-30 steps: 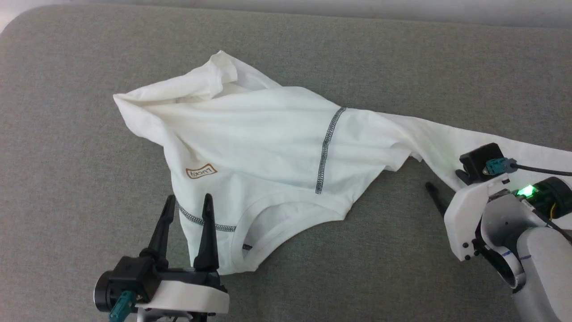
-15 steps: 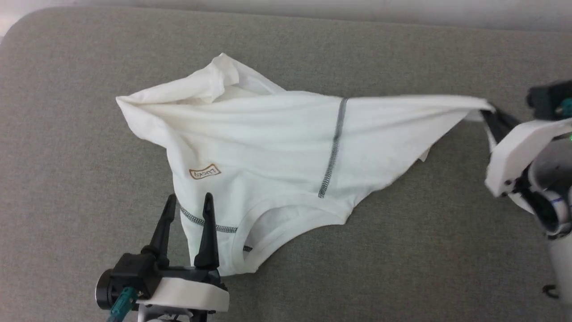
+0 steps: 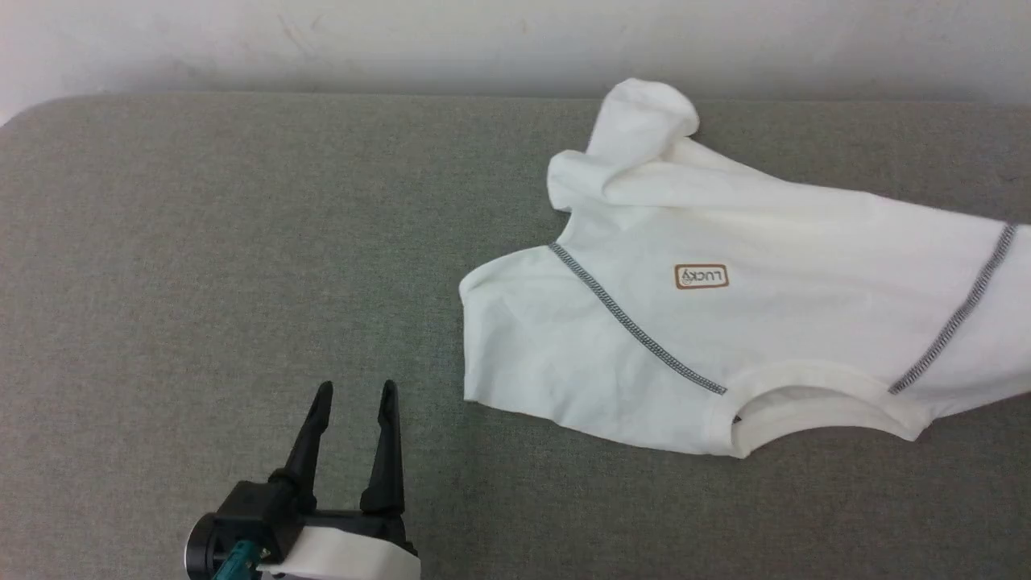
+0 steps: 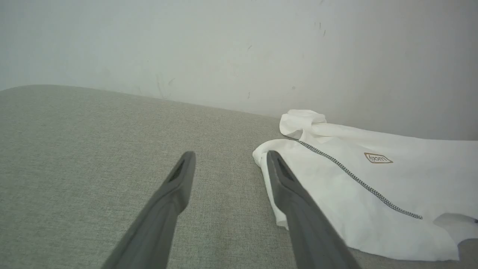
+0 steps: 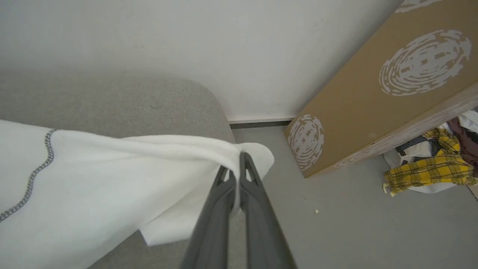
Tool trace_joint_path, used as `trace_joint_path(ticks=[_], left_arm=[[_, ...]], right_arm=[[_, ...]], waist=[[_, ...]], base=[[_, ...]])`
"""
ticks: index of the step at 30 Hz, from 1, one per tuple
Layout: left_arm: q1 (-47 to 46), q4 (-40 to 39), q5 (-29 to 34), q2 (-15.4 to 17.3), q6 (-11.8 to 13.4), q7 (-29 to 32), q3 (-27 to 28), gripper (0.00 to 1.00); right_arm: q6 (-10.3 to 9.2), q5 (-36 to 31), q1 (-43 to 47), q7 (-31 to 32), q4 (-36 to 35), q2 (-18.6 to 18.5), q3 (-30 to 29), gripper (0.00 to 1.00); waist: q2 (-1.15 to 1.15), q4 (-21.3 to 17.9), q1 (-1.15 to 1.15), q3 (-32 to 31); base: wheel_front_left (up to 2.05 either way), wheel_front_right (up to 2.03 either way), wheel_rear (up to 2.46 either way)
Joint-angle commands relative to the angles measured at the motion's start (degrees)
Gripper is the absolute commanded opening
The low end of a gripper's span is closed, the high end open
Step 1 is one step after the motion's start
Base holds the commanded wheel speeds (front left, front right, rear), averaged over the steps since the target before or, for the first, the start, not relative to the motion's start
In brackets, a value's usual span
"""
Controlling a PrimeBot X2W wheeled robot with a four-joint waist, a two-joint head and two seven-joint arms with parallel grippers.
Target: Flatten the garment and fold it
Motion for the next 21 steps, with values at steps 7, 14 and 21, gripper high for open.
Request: trace_joint_path(ticks=[7, 14, 21], left_arm=[[0.37, 0.68, 0.08, 0.13, -0.90, -0.28, -0.28, 1.00], [-0.32, 0.44, 0.15, 0.80, -0.93, -0.28, -0.24, 1.00], [-0.68, -1.47, 0.26, 0.82, -0.79, -0.28, -0.17, 1.00]], right_arm=[[-0.05, -2.35, 7.48, -5.25, 3.31, 4.24, -3.71, 0.98], [-0.05, -0.52, 4.84, -14.23, 4.96, 7.36, 1.96, 1.00], [-0.05, 2.77, 2.75, -23.64, -5.66, 10.62, 8.90, 1.00]], waist=[[0.00, 0.34, 0.01, 0.85], [0.00, -0.08, 0.01, 1.05], [0.00, -1.43, 0.01, 1.39]], base=[[0.00, 0.00, 0.00], [0.00, 0.00, 0.00], [0.00, 0.00, 0.00]])
